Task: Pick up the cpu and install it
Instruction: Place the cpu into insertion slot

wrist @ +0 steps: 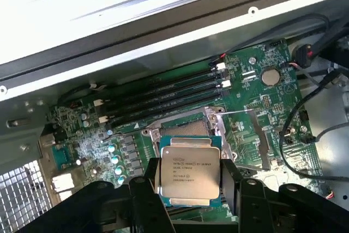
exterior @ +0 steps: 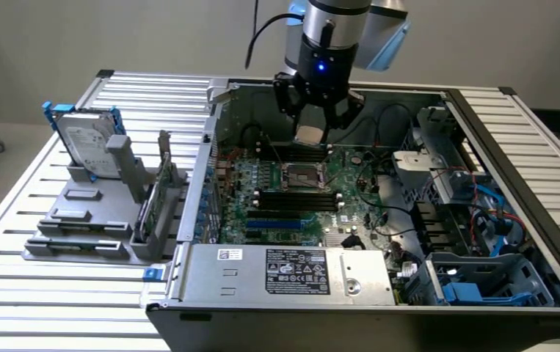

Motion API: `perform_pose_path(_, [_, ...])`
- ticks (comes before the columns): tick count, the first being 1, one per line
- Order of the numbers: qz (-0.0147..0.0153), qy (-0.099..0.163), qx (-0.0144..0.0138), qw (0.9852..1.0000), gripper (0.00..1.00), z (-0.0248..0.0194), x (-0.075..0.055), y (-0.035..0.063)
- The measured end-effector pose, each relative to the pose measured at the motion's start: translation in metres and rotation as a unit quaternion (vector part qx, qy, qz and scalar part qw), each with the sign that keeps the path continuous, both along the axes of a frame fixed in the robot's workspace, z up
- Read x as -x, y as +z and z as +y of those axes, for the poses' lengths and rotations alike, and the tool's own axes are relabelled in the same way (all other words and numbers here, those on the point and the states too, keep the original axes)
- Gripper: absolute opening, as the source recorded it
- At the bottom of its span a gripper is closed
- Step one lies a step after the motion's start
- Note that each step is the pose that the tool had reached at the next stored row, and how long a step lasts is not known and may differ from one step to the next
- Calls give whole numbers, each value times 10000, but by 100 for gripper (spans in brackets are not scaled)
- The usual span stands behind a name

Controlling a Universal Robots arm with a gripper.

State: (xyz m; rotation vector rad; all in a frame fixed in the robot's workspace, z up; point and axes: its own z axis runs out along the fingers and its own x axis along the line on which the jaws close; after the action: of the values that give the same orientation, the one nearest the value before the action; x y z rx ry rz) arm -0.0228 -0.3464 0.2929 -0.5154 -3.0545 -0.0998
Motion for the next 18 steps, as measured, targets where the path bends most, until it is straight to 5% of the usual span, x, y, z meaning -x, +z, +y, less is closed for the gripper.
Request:
perform_pose_path(5, [0, -445, 0, 9990, 55, 0, 0, 0])
perform_pose_path(9, [0, -807, 0, 9967, 55, 0, 0, 0])
perform_pose_path(14, [0, -1257, 0, 9921, 55, 0, 0, -1])
perform_pose_path(18, [0, -1621, -1, 9868, 55, 0, 0, -16])
